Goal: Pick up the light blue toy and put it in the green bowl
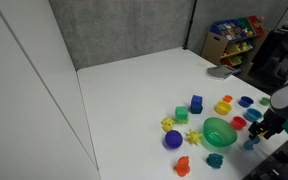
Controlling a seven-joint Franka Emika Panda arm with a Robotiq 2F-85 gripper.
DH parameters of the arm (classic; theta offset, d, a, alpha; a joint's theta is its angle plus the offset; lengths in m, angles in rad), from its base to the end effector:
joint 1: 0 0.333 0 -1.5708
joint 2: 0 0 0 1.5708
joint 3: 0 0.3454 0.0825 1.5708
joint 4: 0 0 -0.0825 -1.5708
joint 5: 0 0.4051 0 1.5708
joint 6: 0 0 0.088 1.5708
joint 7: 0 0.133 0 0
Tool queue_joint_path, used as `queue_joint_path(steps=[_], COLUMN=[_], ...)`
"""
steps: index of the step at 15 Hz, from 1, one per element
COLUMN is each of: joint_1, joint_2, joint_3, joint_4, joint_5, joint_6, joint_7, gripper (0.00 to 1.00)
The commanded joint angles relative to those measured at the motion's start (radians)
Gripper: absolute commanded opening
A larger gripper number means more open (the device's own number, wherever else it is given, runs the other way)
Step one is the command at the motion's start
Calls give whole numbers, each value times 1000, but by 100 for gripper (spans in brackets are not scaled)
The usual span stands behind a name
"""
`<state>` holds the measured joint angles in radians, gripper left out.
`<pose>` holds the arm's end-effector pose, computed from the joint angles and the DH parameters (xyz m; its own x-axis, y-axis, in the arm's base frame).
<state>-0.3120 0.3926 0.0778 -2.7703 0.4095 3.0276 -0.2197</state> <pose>0.3309 -0.1026 0.0699 0.9025 -0.4085 -0.1362 -0.4181 -0.9070 -0.0501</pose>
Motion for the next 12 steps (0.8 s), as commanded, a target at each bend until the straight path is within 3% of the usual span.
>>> queue_joint_path(steps=[1, 5, 9, 12], joint_1=[-33, -14, 2, 38], joint_2=[46, 3, -100, -174], joint_3=[36, 13, -5, -15], joint_4=[12, -10, -34, -19], joint_5=[6, -1, 2, 10], joint_6=[59, 53, -24, -94], joint_7=[-25, -5, 11, 24], gripper=[49, 20, 11, 9])
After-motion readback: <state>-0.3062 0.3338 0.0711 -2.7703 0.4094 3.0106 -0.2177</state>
